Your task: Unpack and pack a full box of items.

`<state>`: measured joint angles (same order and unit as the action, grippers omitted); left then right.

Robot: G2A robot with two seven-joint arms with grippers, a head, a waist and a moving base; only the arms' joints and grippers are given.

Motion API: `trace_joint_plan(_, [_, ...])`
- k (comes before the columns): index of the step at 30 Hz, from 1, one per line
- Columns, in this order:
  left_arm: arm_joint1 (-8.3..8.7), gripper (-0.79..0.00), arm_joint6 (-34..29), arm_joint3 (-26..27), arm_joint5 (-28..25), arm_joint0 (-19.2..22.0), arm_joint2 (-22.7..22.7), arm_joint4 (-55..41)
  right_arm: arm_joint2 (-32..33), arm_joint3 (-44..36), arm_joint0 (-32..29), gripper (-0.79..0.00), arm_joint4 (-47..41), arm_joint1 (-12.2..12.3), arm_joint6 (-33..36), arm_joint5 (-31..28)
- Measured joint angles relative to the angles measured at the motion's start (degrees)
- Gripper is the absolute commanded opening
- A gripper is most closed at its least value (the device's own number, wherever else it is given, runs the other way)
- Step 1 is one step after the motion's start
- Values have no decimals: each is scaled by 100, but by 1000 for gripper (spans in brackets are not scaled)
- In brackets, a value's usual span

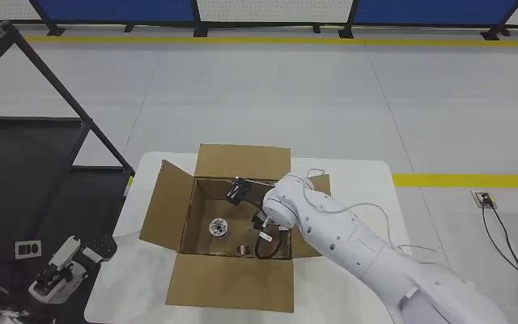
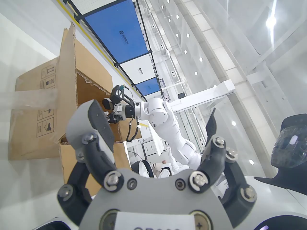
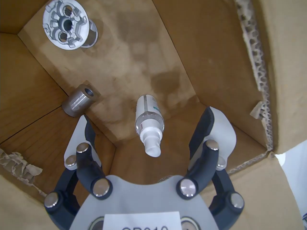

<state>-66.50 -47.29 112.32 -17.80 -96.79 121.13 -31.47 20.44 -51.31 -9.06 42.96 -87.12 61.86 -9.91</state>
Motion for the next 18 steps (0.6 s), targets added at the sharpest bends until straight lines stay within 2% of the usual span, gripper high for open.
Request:
trace_joint_plan(6, [0,0,0,0,0,0,0,0,-5,407,22,0,-46,-184,4,-136])
trace_joint_plan(7, [0,0,0,0,0,0,0,0,-4,454,18,-18,-49,-205,5,-160])
trace_joint_plan(11, [0,0,0,0,0,0,0,0,-3,659,0,-400,-52,-298,49,-262])
trace_joint_plan(13, [0,0,0,0,0,0,0,0,1,740,-1,-443,-55,-336,61,-316])
trace_joint_plan(15, [0,0,0,0,0,0,0,0,9,834,3,-526,-48,-377,70,-369])
trace_joint_plan(18, [0,0,0,0,0,0,0,0,23,960,13,-582,-26,-430,95,-403])
